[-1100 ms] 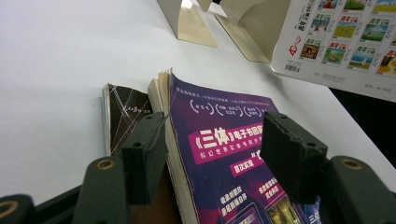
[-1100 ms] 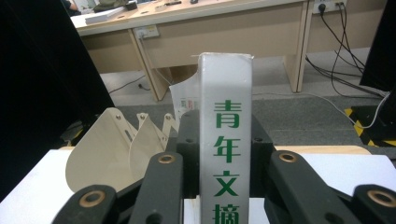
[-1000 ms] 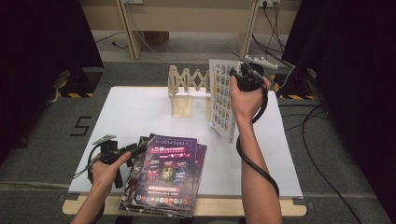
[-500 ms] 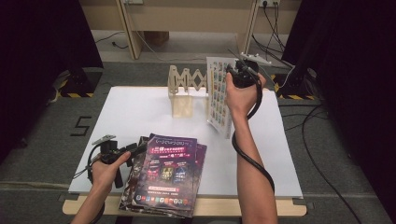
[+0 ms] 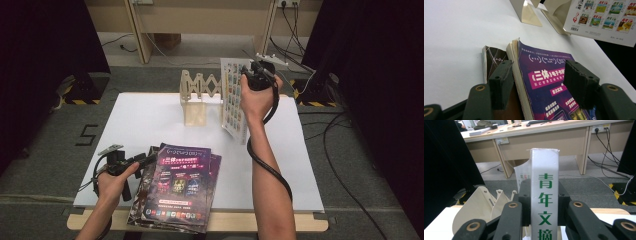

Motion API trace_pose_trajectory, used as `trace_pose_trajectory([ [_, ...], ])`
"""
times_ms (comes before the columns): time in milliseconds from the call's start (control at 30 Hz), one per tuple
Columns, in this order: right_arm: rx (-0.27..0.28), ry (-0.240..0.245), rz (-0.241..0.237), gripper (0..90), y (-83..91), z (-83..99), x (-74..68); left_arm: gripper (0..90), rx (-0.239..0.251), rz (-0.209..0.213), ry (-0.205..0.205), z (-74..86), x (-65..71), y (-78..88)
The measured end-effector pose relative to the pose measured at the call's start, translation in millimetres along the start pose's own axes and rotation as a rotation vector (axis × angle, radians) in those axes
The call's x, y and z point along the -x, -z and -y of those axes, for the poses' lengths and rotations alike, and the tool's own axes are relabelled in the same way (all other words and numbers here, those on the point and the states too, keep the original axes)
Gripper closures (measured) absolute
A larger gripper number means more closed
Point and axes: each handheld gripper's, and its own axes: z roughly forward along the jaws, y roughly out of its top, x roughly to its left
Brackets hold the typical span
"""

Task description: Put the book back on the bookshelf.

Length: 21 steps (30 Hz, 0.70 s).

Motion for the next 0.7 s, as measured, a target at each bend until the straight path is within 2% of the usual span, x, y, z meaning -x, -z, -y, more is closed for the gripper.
trace_pose_trajectory([
  [267,-0.008,0.002,0.006,74.1,-5.3,-2.2,0.6,39.7,-0.001,0.000,0.002,0.2,-1.2,0.1],
  [700,0.017,0.005,0.004,74.1,-11.6,-7.6,-1.5,39.7,0.000,-0.004,0.011,0.8,-2.9,0.3],
])
